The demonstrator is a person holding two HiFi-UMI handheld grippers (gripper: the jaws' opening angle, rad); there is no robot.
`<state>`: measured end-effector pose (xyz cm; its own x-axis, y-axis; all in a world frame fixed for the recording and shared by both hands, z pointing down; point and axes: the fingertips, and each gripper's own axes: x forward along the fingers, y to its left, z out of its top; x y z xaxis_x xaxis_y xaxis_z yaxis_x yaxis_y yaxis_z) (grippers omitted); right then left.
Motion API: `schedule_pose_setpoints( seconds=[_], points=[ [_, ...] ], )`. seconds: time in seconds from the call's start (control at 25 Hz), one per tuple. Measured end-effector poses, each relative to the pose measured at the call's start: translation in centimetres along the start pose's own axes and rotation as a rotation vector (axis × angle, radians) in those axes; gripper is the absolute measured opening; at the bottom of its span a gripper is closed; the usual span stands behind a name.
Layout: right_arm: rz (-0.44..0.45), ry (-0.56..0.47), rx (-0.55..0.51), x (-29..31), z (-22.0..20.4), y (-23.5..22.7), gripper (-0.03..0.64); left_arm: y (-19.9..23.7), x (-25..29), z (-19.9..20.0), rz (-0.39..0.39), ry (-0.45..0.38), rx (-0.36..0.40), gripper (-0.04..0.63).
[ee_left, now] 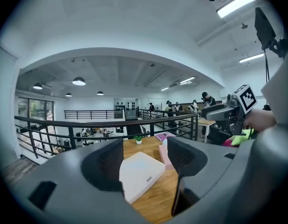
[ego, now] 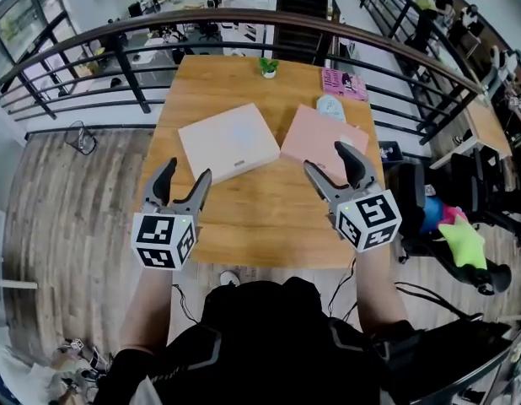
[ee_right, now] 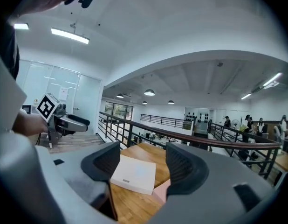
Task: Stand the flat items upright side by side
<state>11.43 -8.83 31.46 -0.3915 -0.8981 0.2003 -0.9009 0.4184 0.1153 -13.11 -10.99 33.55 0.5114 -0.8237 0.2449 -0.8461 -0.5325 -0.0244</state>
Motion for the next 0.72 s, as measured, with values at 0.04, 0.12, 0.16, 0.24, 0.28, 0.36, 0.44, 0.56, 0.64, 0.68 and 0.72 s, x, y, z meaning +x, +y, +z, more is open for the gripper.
schedule_pose_setpoints(
  seconds=[0.04, 0.12, 0.16, 0.24, 0.28, 0.36, 0.44, 0.56, 0.64, 0.68, 0.72],
  points=[
    [-0.011, 0.001, 0.000, 0.5, 0.1, 0.1, 0.316, 0.7, 0.3, 0.0, -0.012, 0.001, -0.004, 0.310],
    [-0.021, -0.003, 0.018, 1.3, 0.2, -0.1, 0.321, 1.9, 0.8, -0.1, -0.029, 0.003, -0.025, 0.310],
    [-0.022, -0.002, 0.027, 1.7, 0.1, -0.2, 0.321, 2.3, 1.0, -0.1, -0.031, 0.005, -0.037, 0.310],
    [-0.017, 0.003, 0.034, 2.3, -0.1, -0.7, 0.321, 2.7, 1.6, -0.3, -0.024, 0.010, -0.040, 0.310],
    [-0.010, 0.007, 0.034, 2.6, -0.3, -1.0, 0.321, 2.8, 2.0, -0.4, -0.015, 0.015, -0.029, 0.310],
    [0.017, 0.015, 0.033, 3.5, -0.7, -1.6, 0.321, 3.0, 2.8, -0.8, 0.014, 0.032, 0.003, 0.310],
    [0.052, 0.029, 0.030, 4.4, -1.4, -2.3, 0.321, 3.0, 3.7, -1.2, 0.034, 0.049, 0.014, 0.313],
    [0.109, 0.047, 0.025, 5.9, -2.3, -3.3, 0.325, 3.0, 5.0, -1.8, 0.037, 0.080, -0.012, 0.316],
    [0.153, 0.049, 0.023, 6.9, -3.0, -3.6, 0.325, 2.9, 5.4, -2.7, 0.049, 0.108, -0.002, 0.316],
    [0.172, 0.051, 0.023, 7.4, -3.6, -3.8, 0.327, 2.8, 5.7, -3.4, 0.063, 0.129, 0.009, 0.316],
    [0.186, 0.054, 0.022, 7.9, -4.2, -4.1, 0.327, 2.8, 6.1, -4.2, 0.080, 0.148, 0.017, 0.318]
  ],
)
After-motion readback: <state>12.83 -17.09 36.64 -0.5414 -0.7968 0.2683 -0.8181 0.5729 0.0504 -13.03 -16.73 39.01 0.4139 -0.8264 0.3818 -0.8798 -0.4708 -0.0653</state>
